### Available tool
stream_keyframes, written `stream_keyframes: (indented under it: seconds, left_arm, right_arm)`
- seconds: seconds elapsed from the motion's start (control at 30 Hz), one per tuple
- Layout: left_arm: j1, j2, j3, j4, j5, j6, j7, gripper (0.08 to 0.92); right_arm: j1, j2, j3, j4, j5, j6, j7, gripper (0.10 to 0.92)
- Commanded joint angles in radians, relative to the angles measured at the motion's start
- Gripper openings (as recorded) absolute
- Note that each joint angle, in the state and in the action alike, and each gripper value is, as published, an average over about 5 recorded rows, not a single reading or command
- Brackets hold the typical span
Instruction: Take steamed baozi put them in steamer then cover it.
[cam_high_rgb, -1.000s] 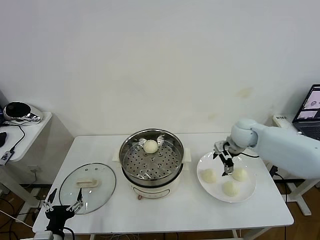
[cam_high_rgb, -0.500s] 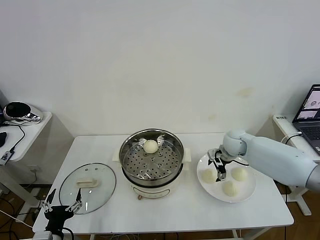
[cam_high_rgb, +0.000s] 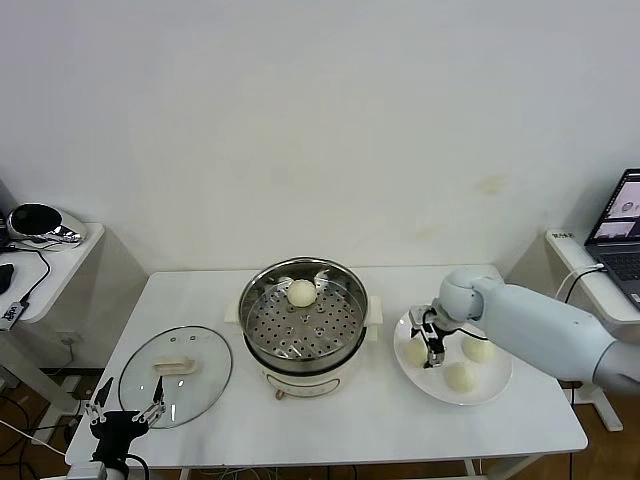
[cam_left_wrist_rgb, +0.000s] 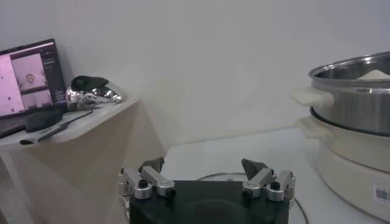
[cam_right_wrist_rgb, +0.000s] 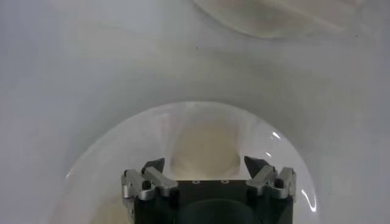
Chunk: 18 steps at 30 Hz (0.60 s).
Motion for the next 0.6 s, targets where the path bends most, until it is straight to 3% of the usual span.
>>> stream_keyframes:
  seconds: [0.03,0.23,0.6]
  left_arm:
    - [0.000,0.000,0.000,-0.002,0.000,0.000,0.000,0.823]
    - [-0.001,0.000,0.002,-0.002,0.000,-0.002,0.000,0.823]
    - [-0.006,0.008,0.018,-0.007,0.000,-0.002,0.000,0.823]
  right_arm:
    - [0.016,-0.001,0.011,-0.002,0.001,-0.001,-0.001,0.676]
    - [0.129,-0.048,-0.029,0.066,0.052,-0.008,-0.030,0.614]
    - [0.639,-0.067,-0.278,0.210,0.322,-0.072,-0.061,0.614]
